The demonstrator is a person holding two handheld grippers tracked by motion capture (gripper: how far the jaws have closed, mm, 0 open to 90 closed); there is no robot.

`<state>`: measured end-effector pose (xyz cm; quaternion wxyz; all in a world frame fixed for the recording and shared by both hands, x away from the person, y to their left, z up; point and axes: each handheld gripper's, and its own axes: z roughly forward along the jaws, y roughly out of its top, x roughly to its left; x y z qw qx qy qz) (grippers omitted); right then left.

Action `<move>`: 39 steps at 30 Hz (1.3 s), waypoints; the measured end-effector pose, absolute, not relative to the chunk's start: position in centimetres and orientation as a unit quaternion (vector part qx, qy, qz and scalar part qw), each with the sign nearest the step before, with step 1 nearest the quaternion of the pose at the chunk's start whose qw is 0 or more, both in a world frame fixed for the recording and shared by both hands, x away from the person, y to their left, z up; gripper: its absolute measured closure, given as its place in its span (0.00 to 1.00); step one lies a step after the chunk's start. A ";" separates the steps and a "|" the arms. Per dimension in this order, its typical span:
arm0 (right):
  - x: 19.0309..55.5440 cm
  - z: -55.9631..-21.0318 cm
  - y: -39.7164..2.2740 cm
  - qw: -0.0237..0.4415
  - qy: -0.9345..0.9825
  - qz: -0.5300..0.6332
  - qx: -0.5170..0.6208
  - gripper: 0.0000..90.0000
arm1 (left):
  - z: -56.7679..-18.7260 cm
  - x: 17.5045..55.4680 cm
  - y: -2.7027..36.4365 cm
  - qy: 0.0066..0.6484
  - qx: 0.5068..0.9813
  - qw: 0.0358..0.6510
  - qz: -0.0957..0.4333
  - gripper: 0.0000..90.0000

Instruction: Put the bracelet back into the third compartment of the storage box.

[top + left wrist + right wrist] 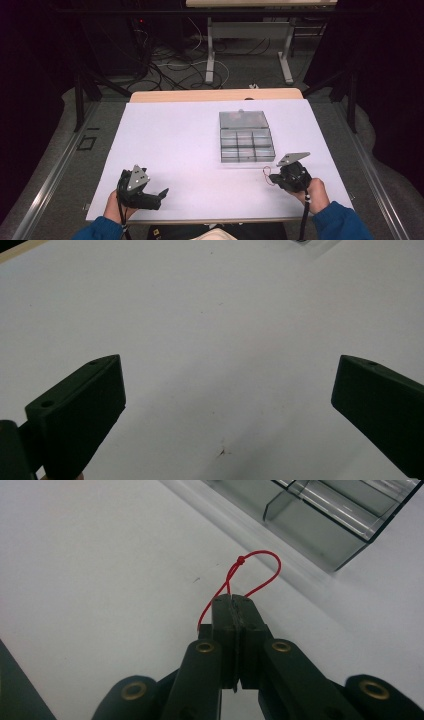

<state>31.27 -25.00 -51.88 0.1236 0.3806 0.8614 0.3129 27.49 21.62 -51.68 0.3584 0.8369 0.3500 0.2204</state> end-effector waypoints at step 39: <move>31.5 -50.1 -25.3 0.165 0.843 0.347 0.377 1.00 | -51.7 27.5 21.7 0.347 0.838 0.354 0.226 0.01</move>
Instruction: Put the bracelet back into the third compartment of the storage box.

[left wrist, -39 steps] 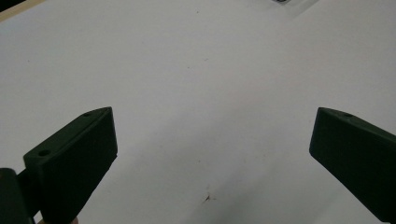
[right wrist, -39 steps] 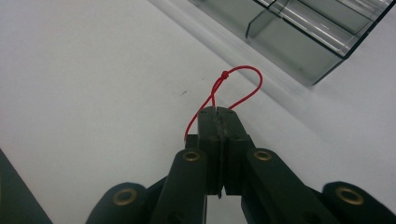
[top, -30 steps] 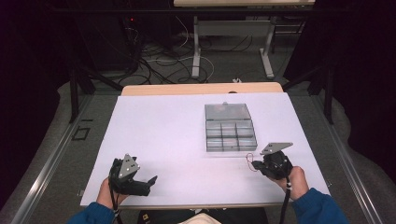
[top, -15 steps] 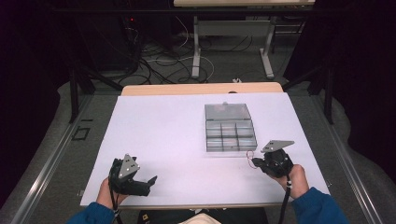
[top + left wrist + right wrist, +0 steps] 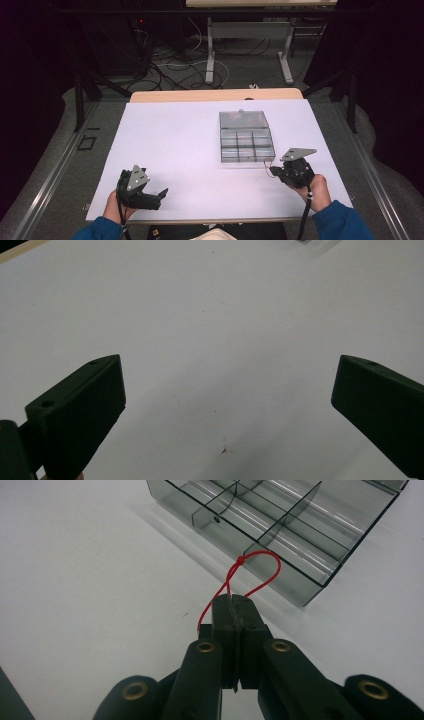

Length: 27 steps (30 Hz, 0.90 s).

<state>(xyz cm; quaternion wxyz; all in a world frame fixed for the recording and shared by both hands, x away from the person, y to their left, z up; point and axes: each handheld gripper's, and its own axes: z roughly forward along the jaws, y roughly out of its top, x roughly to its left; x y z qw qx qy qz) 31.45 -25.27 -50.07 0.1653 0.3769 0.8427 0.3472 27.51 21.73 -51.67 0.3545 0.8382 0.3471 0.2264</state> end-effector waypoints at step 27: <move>33.5 -49.1 -25.3 0.187 0.830 0.360 0.383 1.00 | -51.6 27.4 21.8 0.347 0.840 0.351 0.226 0.01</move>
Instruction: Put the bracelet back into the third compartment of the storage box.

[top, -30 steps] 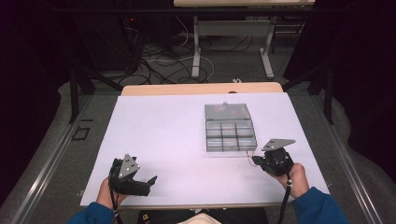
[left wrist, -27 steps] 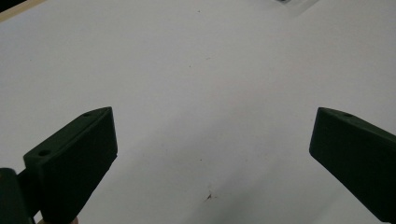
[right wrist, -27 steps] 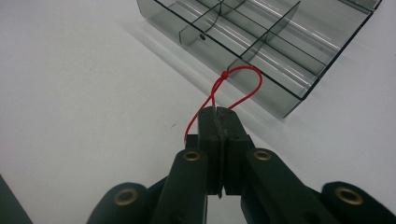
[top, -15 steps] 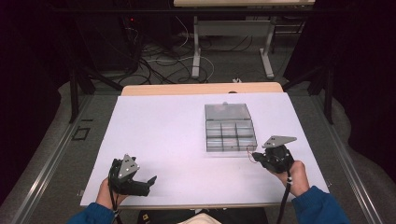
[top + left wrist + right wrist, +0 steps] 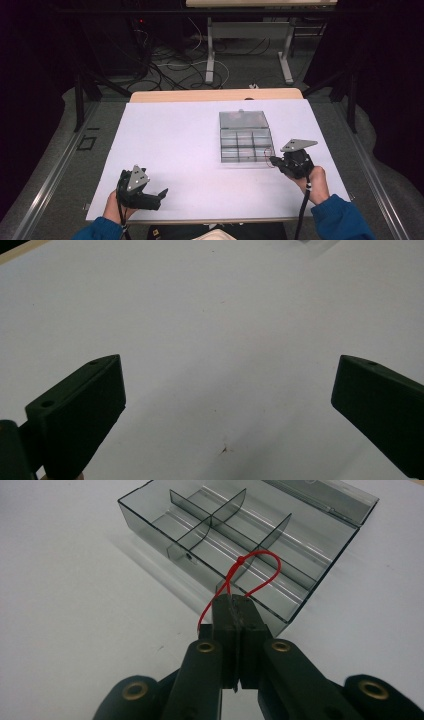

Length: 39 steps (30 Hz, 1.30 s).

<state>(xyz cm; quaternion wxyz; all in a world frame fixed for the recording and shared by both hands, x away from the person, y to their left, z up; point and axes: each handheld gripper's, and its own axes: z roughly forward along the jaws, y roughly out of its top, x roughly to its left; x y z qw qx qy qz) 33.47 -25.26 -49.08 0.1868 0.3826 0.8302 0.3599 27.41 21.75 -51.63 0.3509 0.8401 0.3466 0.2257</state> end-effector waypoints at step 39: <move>37.6 -48.7 -24.2 0.209 0.829 0.351 0.382 1.00 | -51.7 27.4 21.8 0.346 0.843 0.350 0.219 0.01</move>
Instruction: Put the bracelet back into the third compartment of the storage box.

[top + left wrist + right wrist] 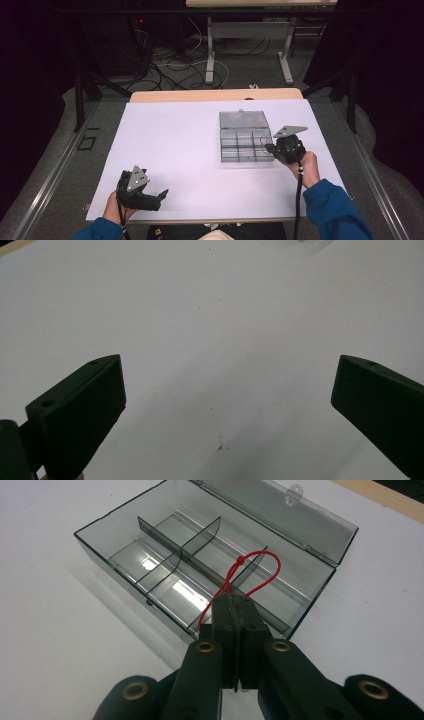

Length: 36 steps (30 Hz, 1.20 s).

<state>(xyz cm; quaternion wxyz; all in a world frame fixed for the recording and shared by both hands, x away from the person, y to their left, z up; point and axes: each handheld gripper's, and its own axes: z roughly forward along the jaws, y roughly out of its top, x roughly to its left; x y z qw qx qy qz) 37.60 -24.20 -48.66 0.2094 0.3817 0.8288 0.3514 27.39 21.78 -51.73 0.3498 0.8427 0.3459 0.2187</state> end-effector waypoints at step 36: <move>40.8 -49.1 -24.3 0.211 0.826 0.345 0.393 1.00 | -51.9 27.5 21.7 0.348 0.840 0.353 0.219 0.01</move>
